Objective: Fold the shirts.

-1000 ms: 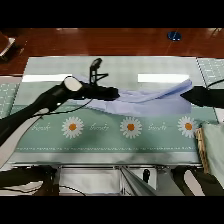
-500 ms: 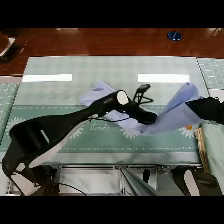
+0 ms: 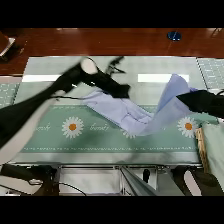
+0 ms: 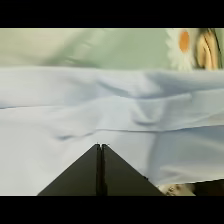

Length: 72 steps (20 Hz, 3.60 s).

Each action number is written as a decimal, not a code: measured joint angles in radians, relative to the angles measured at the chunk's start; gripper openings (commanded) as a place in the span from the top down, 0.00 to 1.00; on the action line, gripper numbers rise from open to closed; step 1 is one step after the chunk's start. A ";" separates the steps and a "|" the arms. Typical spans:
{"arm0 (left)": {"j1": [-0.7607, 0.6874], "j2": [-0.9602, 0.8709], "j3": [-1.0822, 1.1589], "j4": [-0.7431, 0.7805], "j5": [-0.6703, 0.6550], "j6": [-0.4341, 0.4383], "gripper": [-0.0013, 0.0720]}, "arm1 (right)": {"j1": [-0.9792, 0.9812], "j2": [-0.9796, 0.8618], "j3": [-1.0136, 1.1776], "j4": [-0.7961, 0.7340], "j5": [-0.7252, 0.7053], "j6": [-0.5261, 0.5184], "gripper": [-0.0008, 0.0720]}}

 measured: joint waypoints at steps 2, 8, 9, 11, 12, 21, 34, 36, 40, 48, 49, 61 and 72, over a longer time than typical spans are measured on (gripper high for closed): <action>0.121 0.155 -0.058 0.065 -0.023 -0.003 0.96 | 0.113 -0.093 0.039 0.024 -0.072 -0.011 0.96; 0.354 0.642 -0.338 0.181 -0.027 0.000 0.96 | 0.486 -0.571 0.332 0.054 -0.289 -0.026 0.96; 0.369 0.708 -0.389 0.191 -0.022 0.000 0.96 | 0.527 -0.652 0.385 0.055 -0.304 -0.027 0.96; 0.388 0.821 -0.489 0.196 -0.011 -0.006 0.96 | 0.590 -0.806 0.485 0.055 -0.326 -0.027 0.96; 0.393 0.870 -0.539 0.198 -0.012 -0.015 0.96 | 0.613 -0.877 0.532 0.055 -0.332 -0.026 0.96; 0.408 1.004 -0.824 0.150 0.063 -0.037 0.96 | 0.669 -1.154 0.693 0.059 -0.349 -0.006 0.96; 0.412 1.001 -0.880 0.106 0.176 -0.033 0.96 | 0.610 -1.137 0.702 0.072 -0.295 0.011 0.42; 0.420 1.001 -0.880 0.115 0.191 -0.033 0.96 | 0.525 -1.047 0.702 0.039 -0.202 0.020 0.42; 0.427 1.001 -0.880 0.124 0.201 -0.034 0.96 | 0.335 -0.742 0.603 -0.259 -0.047 0.079 0.42; 0.428 1.001 -0.880 0.124 0.211 -0.037 0.96 | 0.199 -0.172 -0.285 -0.378 -0.392 0.376 0.42; 0.428 1.001 -0.880 0.124 0.211 -0.037 0.96 | 0.214 -0.173 -0.361 -0.320 -0.450 0.382 0.42; 0.428 0.993 -0.880 0.123 0.211 -0.049 0.96 | 0.449 -0.702 -0.322 0.282 -0.594 -0.064 0.96; 0.428 0.993 -0.880 0.123 0.211 -0.052 0.96 | 0.426 -0.682 0.407 -0.122 -0.282 -0.018 0.96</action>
